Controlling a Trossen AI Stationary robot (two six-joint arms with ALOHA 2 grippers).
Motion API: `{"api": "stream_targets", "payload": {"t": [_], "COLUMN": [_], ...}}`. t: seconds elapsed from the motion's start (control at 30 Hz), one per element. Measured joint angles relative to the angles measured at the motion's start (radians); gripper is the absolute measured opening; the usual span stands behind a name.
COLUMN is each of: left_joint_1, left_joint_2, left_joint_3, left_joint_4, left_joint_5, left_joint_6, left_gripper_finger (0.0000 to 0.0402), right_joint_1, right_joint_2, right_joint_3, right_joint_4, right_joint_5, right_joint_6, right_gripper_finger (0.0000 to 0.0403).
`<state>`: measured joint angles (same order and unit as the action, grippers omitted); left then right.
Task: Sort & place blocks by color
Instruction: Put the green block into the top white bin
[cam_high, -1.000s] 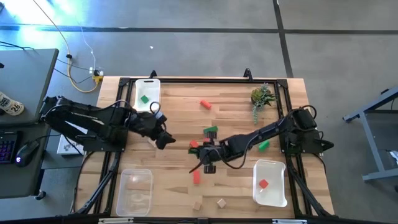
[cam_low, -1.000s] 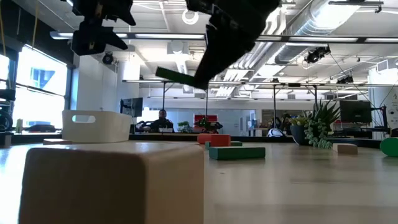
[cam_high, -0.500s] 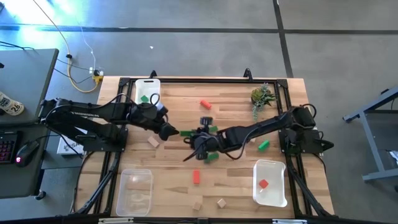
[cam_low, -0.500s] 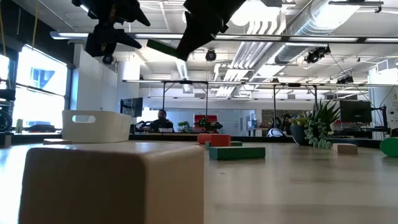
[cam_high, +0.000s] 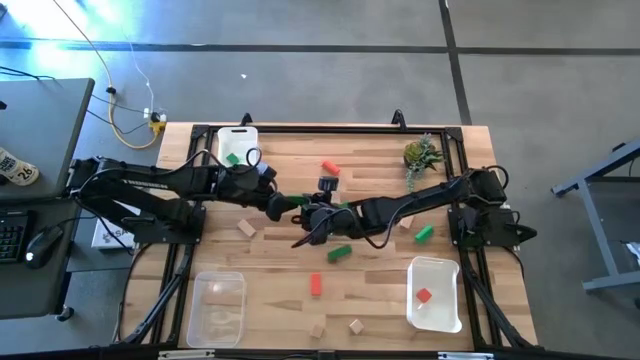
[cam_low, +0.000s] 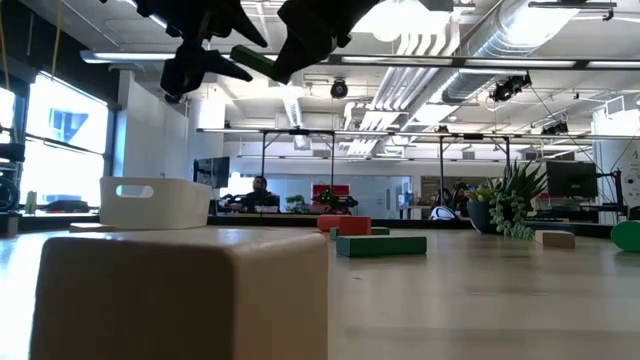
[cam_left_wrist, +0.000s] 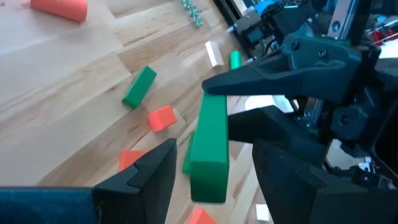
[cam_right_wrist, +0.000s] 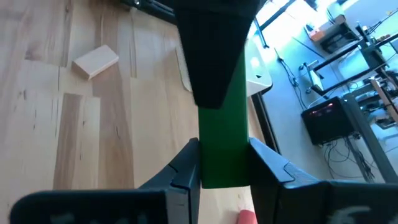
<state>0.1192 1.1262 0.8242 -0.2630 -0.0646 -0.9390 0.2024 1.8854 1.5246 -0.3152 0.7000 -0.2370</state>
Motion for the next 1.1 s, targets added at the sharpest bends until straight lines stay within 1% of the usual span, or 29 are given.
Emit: {"api": "stream_targets", "payload": {"t": [0.17, 0.23, 0.63, 0.77, 0.9, 0.97, 1.1], "left_joint_1": [0.000, 0.000, 0.027, 0.032, 0.031, 0.031, 0.031], "left_joint_2": [0.018, 0.025, 0.025, 0.024, 0.024, 0.024, 0.024], "left_joint_3": [0.000, 0.000, 0.000, 0.000, 0.000, 0.000, 0.000], "left_joint_4": [0.010, 0.008, 0.037, 0.039, 0.036, 0.034, -0.003], "left_joint_5": [-0.001, 0.000, 0.001, 0.009, 0.011, 0.013, 0.007], "left_joint_6": [0.000, 0.001, 0.144, 0.169, 0.209, 0.224, 0.282], "left_gripper_finger": [0.0198, 0.0189, 0.0062, 0.0039, 0.0036, 0.0038, 0.0038], "right_joint_1": [0.000, 0.000, 0.000, 0.000, 0.000, 0.000, 0.000], "right_joint_2": [0.000, 0.000, 0.000, 0.000, 0.000, 0.000, 0.000], "right_joint_3": [0.000, 0.000, 0.000, 0.000, 0.000, 0.000, 0.000], "right_joint_4": [0.000, 0.000, -0.002, -0.005, -0.007, -0.006, 0.001], "right_joint_5": [0.029, 0.028, 0.007, 0.017, 0.014, 0.012, 0.004], "right_joint_6": [0.000, 0.000, 0.000, 0.004, 0.006, 0.002, 0.004], "right_gripper_finger": [0.0074, 0.0074, 0.0074, 0.0074, 0.0073, 0.0085, 0.0152]}}
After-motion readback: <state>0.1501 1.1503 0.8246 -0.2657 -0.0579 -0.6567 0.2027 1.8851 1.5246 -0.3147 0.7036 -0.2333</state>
